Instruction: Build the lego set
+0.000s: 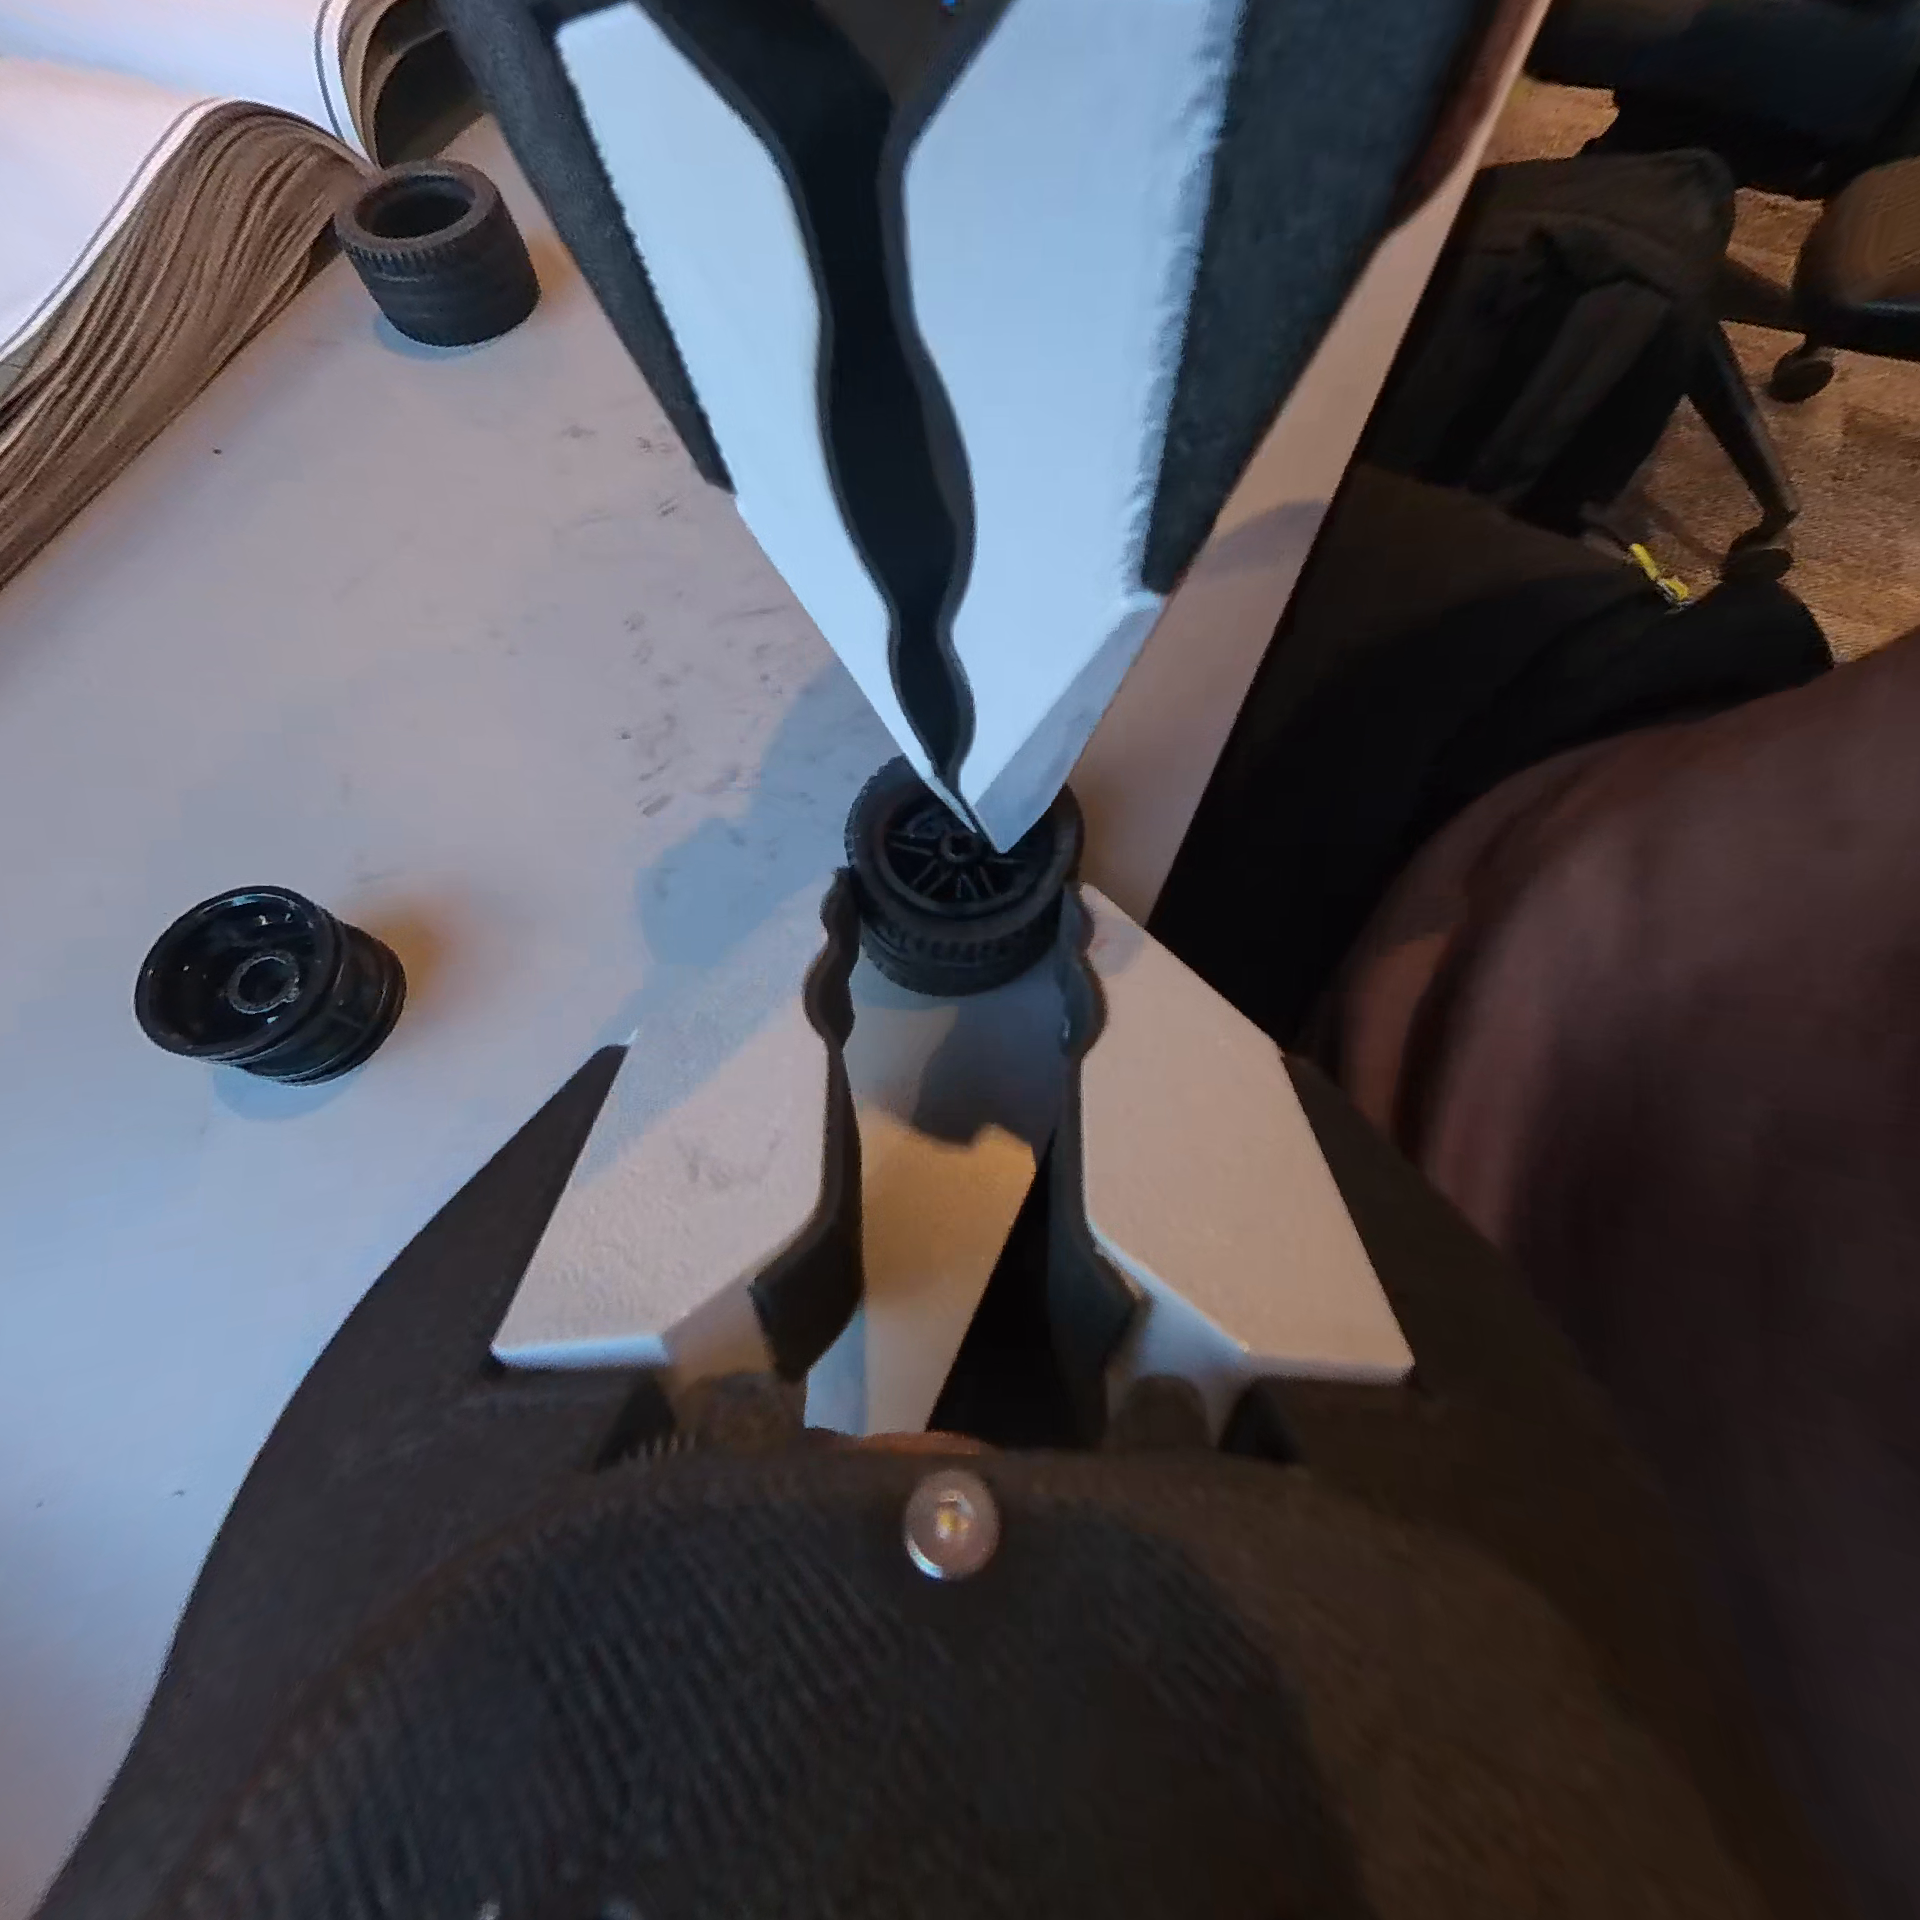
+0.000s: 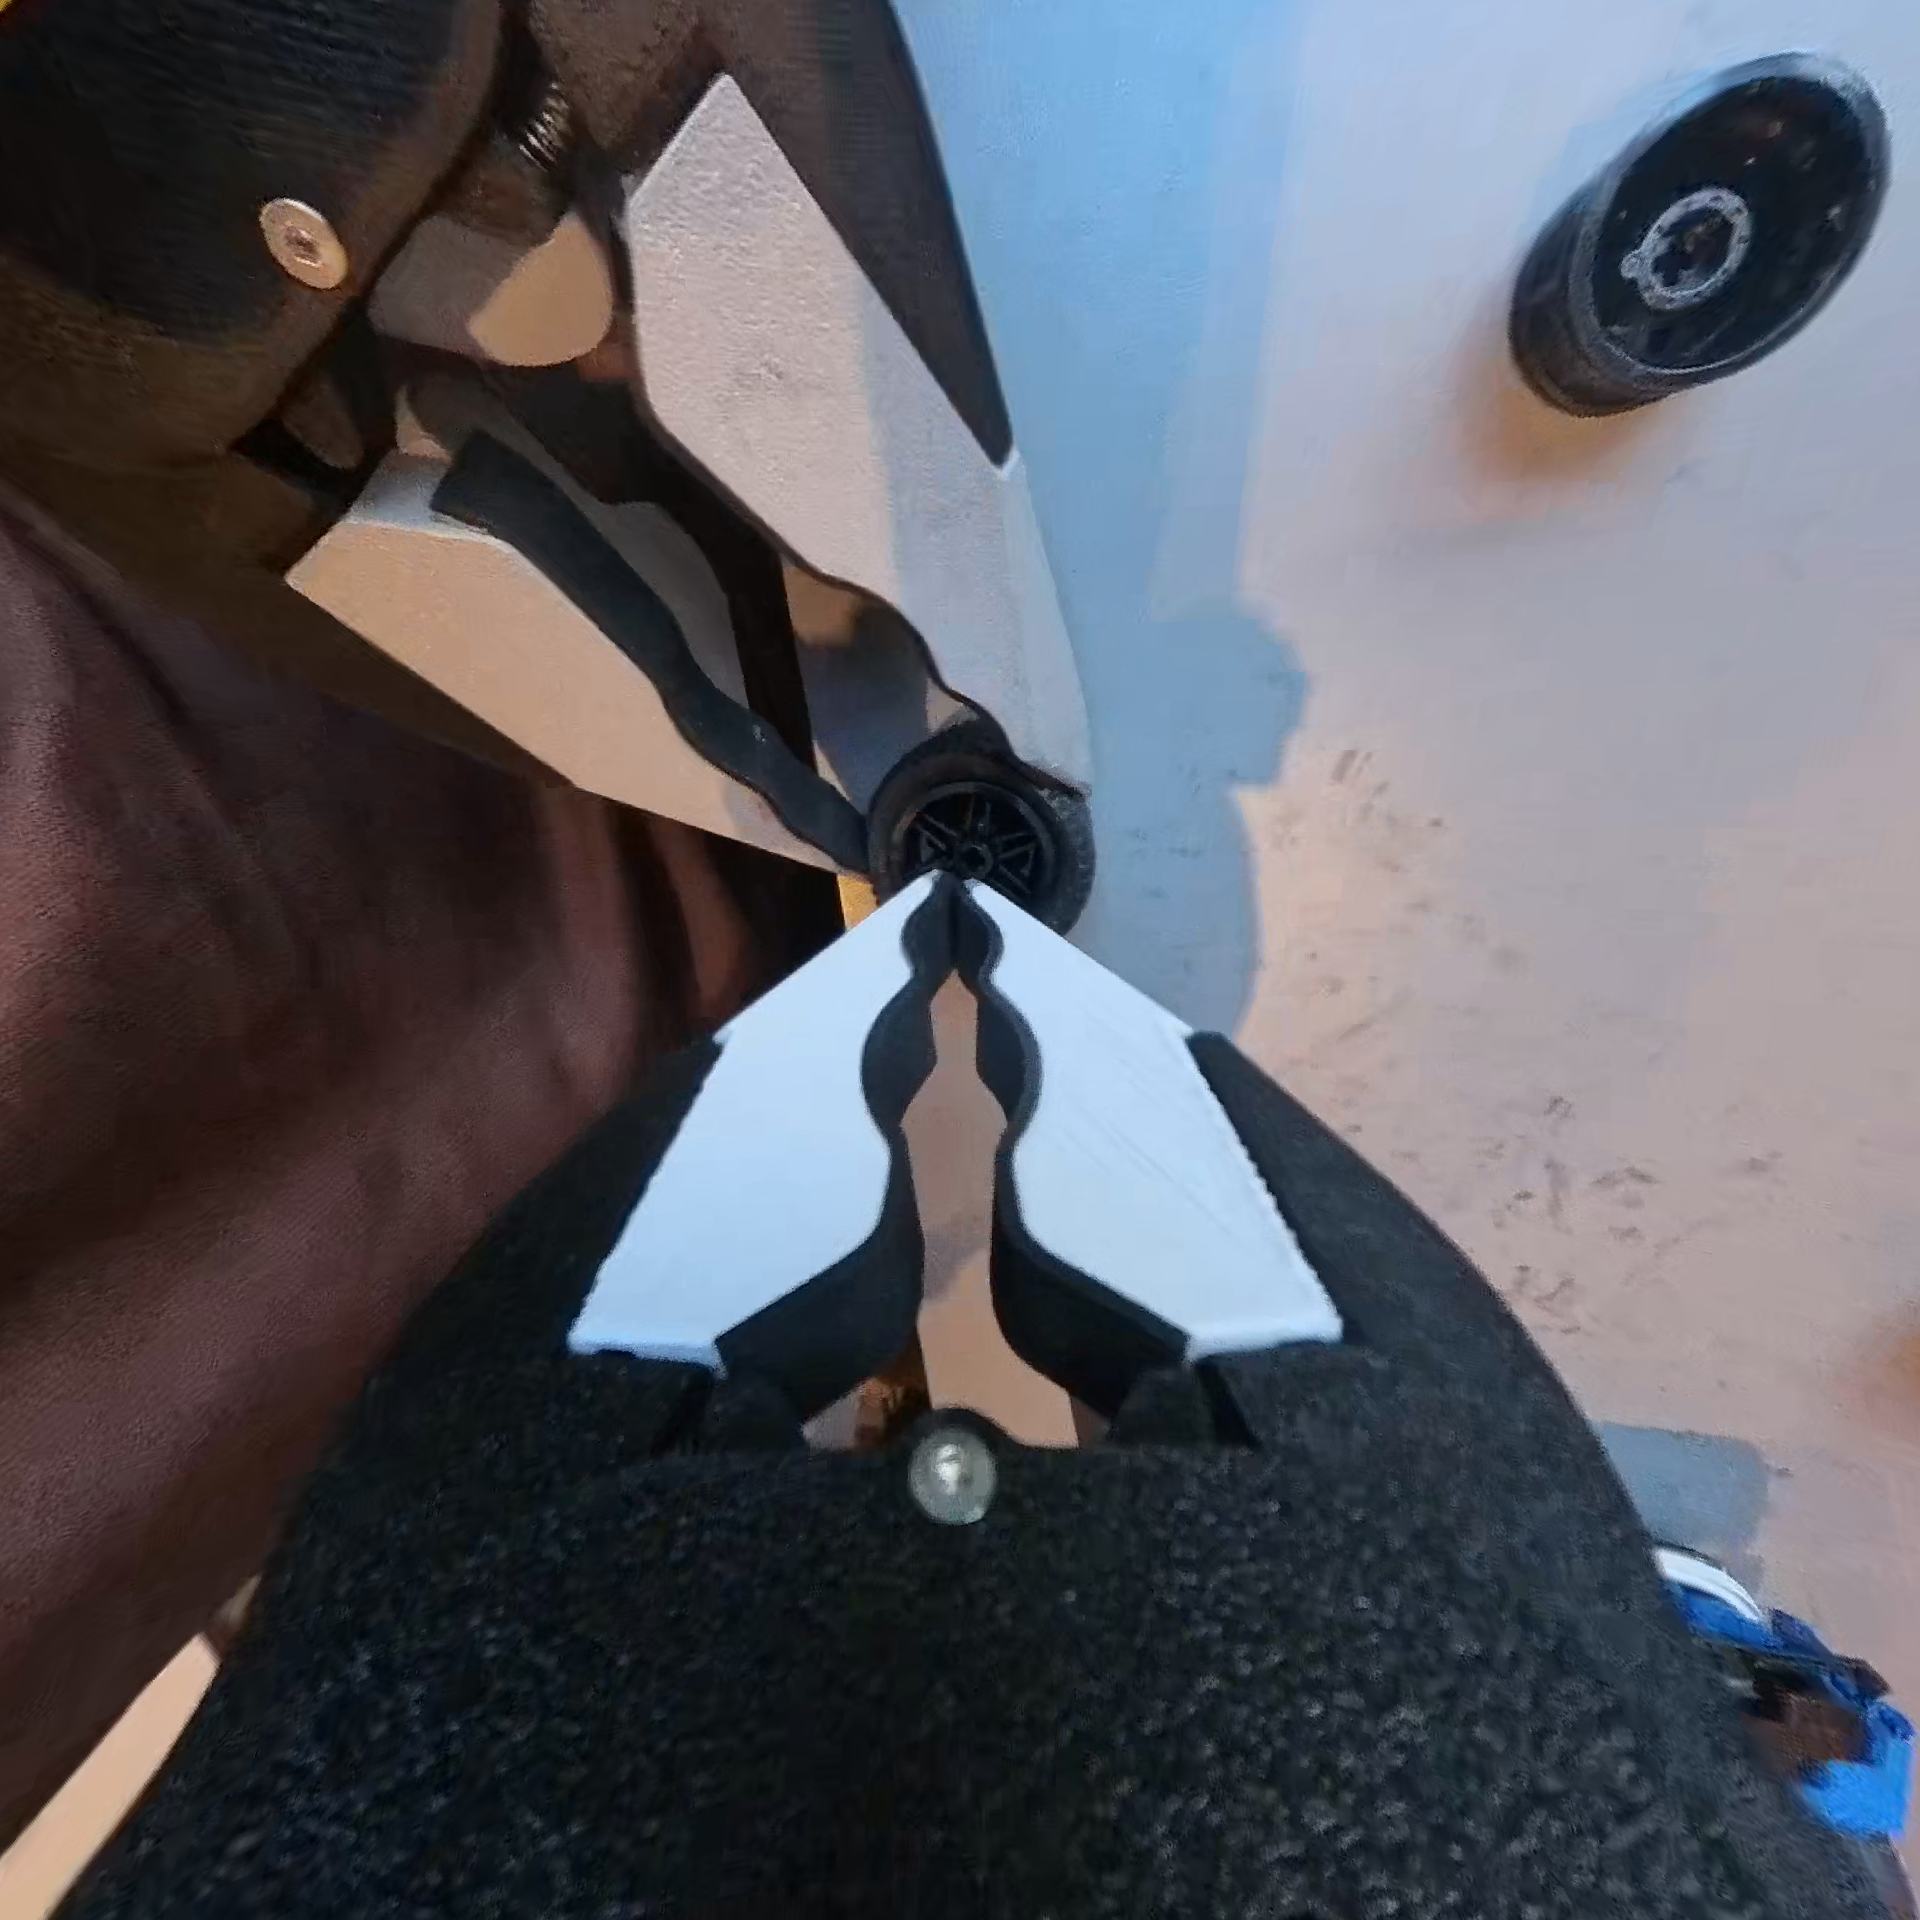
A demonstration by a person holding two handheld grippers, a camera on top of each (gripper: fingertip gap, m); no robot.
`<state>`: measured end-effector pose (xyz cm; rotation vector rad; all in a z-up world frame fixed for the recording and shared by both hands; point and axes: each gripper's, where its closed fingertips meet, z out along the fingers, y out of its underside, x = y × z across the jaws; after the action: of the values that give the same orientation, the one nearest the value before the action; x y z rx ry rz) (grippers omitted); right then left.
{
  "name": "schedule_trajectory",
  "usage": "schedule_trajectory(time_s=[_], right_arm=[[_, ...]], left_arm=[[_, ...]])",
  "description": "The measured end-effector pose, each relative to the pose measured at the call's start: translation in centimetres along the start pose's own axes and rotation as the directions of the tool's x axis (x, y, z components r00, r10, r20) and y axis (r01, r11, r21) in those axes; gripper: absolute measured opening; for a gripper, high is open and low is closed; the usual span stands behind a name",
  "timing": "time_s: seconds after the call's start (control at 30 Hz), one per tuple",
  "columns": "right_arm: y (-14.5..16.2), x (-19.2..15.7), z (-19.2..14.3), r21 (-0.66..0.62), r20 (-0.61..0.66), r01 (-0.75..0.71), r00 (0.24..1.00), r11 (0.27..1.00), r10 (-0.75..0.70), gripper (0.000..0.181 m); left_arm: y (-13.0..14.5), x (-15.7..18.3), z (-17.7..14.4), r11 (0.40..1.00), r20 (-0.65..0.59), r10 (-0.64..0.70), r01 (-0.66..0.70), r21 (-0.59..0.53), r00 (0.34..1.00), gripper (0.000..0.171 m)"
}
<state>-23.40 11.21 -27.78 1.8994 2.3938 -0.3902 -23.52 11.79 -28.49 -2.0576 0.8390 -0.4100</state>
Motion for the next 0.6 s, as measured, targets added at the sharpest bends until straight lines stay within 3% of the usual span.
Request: schedule_trajectory(time_s=[0.23,0.4,0.47,0.6], right_arm=[[-0.4,0.0,0.1,0.045,-0.078,-0.015,0.997,0.999,0.019,0.0],[-0.4,-0.3,0.2,0.022,-0.129,0.056,0.99,0.998,-0.053,0.0],[-0.3,-0.4,0.1,0.124,-0.049,-0.03,0.998,0.992,0.036,0.0],[0.3,0.4,-1.2,0.324,-0.144,-0.02,0.987,0.946,0.071,0.0]], left_arm=[[0.0,-0.1,0.0,1.0,0.004,-0.011,0.011,-0.003,1.0,0.035],[0.0,-0.1,0.0,0.999,-0.003,-0.031,0.031,-0.011,1.0,0.036],[0.0,-0.1,0.0,1.0,0.014,-0.008,0.008,-0.003,1.0,0.036],[0.0,0.2,-0.2,1.0,0.007,0.024,-0.024,-0.004,1.0,0.037]])
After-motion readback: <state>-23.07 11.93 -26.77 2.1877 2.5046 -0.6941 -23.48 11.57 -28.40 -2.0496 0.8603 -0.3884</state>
